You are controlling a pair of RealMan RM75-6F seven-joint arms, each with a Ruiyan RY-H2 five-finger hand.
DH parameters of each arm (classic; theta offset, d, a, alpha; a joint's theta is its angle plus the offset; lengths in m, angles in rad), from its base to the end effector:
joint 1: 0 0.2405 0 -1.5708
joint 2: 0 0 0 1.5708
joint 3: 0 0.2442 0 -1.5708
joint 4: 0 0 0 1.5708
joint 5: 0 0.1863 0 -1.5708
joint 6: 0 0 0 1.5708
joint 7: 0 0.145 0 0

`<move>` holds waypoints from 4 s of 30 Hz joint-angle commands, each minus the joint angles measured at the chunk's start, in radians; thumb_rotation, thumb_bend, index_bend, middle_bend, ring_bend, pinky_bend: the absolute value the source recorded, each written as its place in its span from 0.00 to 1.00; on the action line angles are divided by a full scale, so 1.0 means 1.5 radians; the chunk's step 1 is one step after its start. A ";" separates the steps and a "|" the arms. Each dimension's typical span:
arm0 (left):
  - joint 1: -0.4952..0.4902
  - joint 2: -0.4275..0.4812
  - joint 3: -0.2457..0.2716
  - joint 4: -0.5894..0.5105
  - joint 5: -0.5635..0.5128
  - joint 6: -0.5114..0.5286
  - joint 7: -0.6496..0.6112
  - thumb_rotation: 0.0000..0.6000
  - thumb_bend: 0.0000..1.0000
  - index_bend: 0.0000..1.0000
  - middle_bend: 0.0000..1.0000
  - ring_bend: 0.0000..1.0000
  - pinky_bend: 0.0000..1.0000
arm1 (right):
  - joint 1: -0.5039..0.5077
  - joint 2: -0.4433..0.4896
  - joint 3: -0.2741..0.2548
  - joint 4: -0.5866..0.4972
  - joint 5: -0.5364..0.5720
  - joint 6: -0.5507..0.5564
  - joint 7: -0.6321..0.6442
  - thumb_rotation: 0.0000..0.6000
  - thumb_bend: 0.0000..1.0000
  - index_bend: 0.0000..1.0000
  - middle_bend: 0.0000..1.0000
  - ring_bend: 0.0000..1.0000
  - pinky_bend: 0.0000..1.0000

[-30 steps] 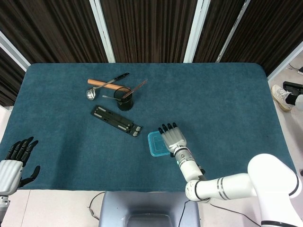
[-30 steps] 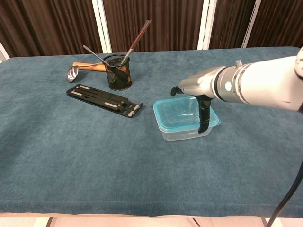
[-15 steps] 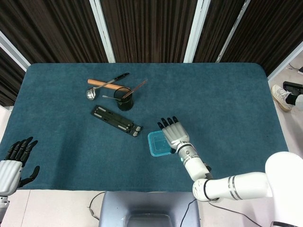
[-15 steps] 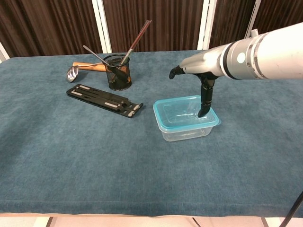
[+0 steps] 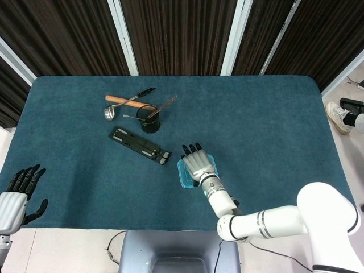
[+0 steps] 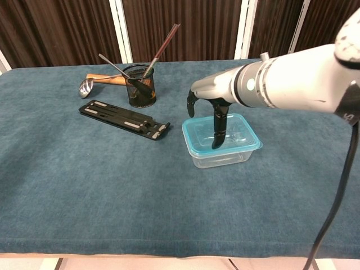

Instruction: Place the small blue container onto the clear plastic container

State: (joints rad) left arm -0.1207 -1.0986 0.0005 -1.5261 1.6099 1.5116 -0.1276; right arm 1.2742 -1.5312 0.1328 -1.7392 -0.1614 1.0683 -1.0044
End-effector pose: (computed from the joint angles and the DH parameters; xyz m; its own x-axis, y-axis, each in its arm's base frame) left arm -0.2892 0.1807 0.1793 0.3857 0.0178 0.9225 0.9142 -0.1423 -0.3795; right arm -0.0440 -0.3372 -0.0148 0.7217 -0.4030 0.5628 -0.6919 -0.3960 0.6037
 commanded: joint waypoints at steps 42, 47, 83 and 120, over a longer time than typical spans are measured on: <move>-0.002 0.000 -0.002 0.002 -0.002 -0.003 -0.001 1.00 0.41 0.00 0.00 0.00 0.08 | 0.023 -0.039 0.008 0.051 0.052 0.003 -0.050 1.00 0.13 0.40 0.08 0.00 0.13; -0.004 -0.001 -0.002 0.002 -0.004 -0.006 0.001 1.00 0.41 0.00 0.00 0.00 0.08 | 0.020 -0.038 0.004 0.056 0.044 -0.003 -0.048 1.00 0.13 0.41 0.08 0.00 0.13; -0.007 -0.002 -0.003 0.001 -0.007 -0.010 0.002 1.00 0.41 0.00 0.00 0.00 0.08 | 0.016 -0.047 -0.010 0.077 0.037 -0.022 -0.044 1.00 0.12 0.44 0.08 0.00 0.13; -0.006 -0.001 -0.003 0.002 -0.006 -0.007 -0.004 1.00 0.41 0.00 0.00 0.00 0.08 | 0.015 -0.066 -0.019 0.097 0.038 -0.026 -0.052 1.00 0.12 0.45 0.08 0.00 0.13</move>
State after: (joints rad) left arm -0.1299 -1.0999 -0.0040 -1.5227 1.6014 1.5013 -0.1333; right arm 1.2961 -1.6294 0.1041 -1.5942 -0.1046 1.0300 -1.0828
